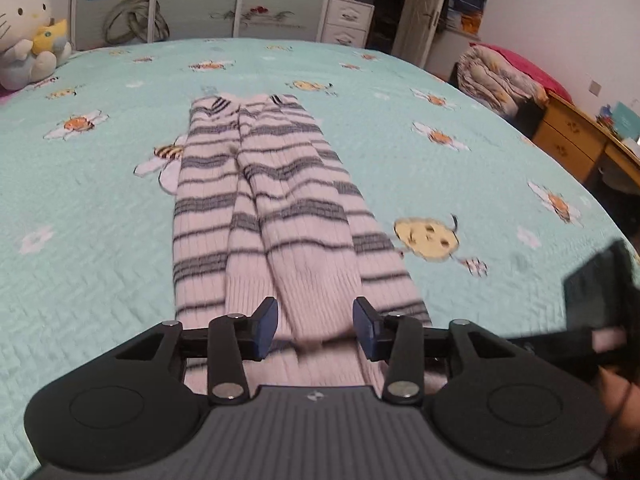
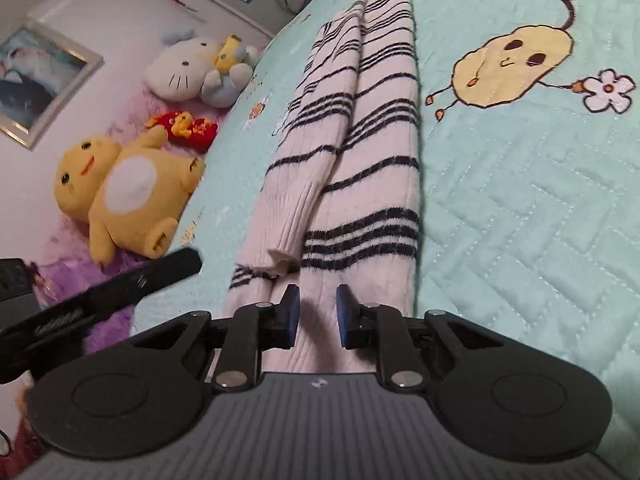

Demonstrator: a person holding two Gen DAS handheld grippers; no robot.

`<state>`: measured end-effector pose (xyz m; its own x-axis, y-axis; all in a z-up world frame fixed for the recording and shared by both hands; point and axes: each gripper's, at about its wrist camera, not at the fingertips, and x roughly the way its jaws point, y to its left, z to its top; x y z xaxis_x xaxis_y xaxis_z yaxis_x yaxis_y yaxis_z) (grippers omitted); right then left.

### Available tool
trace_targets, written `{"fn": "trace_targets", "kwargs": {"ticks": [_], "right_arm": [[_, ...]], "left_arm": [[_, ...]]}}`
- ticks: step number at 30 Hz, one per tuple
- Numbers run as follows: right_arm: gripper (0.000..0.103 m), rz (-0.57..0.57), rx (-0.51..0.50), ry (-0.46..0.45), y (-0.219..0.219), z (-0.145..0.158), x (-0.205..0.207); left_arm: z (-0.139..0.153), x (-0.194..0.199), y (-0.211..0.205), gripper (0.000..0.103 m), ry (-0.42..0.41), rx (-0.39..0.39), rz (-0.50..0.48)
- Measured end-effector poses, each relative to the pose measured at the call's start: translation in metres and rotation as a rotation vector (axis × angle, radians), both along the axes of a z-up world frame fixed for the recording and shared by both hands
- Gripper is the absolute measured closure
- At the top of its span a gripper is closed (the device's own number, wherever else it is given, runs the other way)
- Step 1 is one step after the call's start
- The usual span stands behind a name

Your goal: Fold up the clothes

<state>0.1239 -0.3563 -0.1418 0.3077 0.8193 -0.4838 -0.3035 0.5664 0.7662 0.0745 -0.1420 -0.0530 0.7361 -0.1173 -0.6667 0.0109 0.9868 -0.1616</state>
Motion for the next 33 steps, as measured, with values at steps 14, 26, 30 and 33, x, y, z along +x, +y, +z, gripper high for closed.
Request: {"fn": "trace_targets", "kwargs": {"ticks": [14,26,30,33], "right_arm": [[0.080,-0.030,0.224,-0.010,0.033,0.016,0.065],[0.078,0.031,0.212,0.021,0.034,0.000,0.082],[0.093,0.078,0.201,0.010,0.038,-0.020,0.086],[0.103,0.113,0.192,-0.058,0.036,-0.032,0.085]], "left_arm": [[-0.052,0.042,-0.015,0.063,0.149,0.014,0.041],[-0.014,0.020,-0.004,0.061,0.032,-0.070,0.061],[0.002,0.031,0.017,0.061,-0.039,-0.165,0.147],[-0.004,0.063,0.032,0.061,-0.004,-0.203,0.178]]}}
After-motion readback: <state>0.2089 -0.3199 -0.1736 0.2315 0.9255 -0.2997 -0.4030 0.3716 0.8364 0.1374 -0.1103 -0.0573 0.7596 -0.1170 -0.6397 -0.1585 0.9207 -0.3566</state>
